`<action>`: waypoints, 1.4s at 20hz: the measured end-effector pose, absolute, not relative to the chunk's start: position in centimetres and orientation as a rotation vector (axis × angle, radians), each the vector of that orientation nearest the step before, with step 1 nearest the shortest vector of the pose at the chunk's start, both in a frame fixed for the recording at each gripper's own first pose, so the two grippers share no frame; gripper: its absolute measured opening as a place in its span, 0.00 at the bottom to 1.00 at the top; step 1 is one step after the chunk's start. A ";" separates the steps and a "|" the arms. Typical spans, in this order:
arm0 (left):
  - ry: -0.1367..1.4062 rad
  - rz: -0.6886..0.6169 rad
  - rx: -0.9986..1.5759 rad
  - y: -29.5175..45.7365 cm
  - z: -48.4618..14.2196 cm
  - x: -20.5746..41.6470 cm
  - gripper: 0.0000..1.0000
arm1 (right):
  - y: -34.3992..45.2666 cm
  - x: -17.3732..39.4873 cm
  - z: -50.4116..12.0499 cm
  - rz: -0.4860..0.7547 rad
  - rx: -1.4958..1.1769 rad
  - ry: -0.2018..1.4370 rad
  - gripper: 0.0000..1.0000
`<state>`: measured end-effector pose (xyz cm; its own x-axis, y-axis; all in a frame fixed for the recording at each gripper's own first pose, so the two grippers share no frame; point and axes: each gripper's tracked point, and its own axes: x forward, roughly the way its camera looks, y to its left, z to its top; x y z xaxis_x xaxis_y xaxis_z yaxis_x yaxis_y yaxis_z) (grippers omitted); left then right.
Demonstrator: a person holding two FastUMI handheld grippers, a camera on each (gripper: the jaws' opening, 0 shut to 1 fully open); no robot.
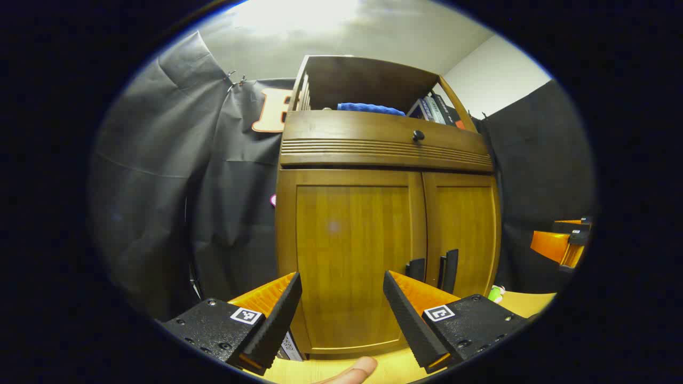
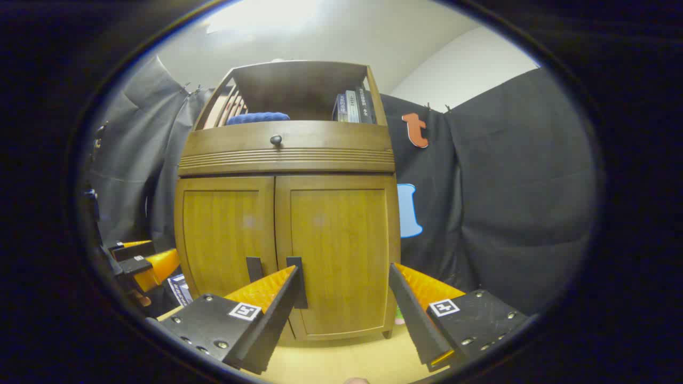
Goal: Open the right door of the double-door shoe cabinet with the right hand, and open the left door with the left hand.
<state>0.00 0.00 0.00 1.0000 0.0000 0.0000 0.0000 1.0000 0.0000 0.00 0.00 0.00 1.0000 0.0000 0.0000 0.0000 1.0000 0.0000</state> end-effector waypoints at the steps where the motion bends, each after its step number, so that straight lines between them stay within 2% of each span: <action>1: -0.002 -0.007 -0.011 0.1 0.1 0.1 0.96 | 0.3 0.0 -0.1 0.017 0.012 0.005 0.98; 3: -0.004 -0.001 -0.036 0.6 0.3 -0.1 0.94 | 0.2 -0.2 -0.2 0.031 0.015 0.009 0.99; 5: -0.017 0.000 -0.058 0.9 0.9 -0.3 0.94 | -0.4 -0.2 0.0 0.009 0.014 0.006 0.94; 6: -0.019 -0.006 -0.069 0.9 1.0 -0.3 0.94 | -0.5 -0.2 0.2 0.004 0.018 0.001 0.99; 10: -0.010 -0.040 -0.104 0.8 1.1 -0.7 0.94 | -1.7 -0.1 1.5 0.015 0.051 -0.004 0.99; 17: 0.019 -0.056 -0.112 0.3 0.3 -0.5 0.93 | -5.0 1.6 3.9 -0.067 0.080 -0.022 0.94; 18: 0.025 -0.051 -0.113 0.3 0.3 -0.5 0.92 | -4.4 2.3 4.1 -0.053 0.082 -0.020 0.94; 19: 0.032 -0.055 -0.111 0.2 0.1 -0.4 0.92 | -3.7 3.1 4.0 -0.036 0.082 -0.018 1.00; 26: 0.035 -0.075 -0.110 0.0 0.0 -0.3 0.92 | 0.3 8.8 2.1 0.060 0.012 0.013 1.00; 28: 0.041 -0.083 -0.107 -0.1 -0.1 -0.2 0.93 | 1.8 10.4 0.5 0.096 -0.001 0.035 0.94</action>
<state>-0.22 -0.06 -0.11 0.9957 -0.0847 -0.0367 0.0803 0.9908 -0.1085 10.36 1.76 0.52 0.9948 0.0955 -0.0352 -0.0955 0.9954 0.0003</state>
